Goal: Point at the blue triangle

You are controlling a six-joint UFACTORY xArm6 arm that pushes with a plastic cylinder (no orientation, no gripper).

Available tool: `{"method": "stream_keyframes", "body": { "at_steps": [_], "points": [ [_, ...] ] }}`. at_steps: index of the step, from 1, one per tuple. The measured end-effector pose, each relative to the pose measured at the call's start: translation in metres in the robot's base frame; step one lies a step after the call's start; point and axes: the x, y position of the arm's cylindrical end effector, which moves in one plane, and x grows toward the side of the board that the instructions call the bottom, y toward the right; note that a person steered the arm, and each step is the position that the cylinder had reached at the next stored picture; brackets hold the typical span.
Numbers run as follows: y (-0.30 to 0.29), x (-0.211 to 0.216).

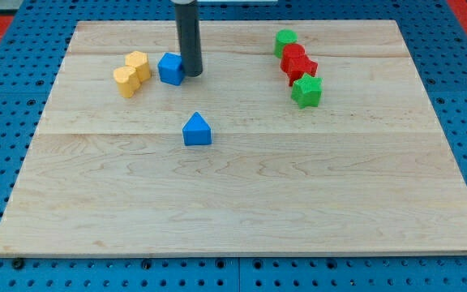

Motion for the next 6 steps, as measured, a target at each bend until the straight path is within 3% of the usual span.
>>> {"method": "stream_keyframes", "body": {
  "at_steps": [1, 2, 3, 4, 6],
  "points": [
    [0.041, 0.004],
    [0.122, 0.034],
    [0.144, 0.11],
    [0.128, 0.166],
    [0.068, 0.143]
  ]
}}
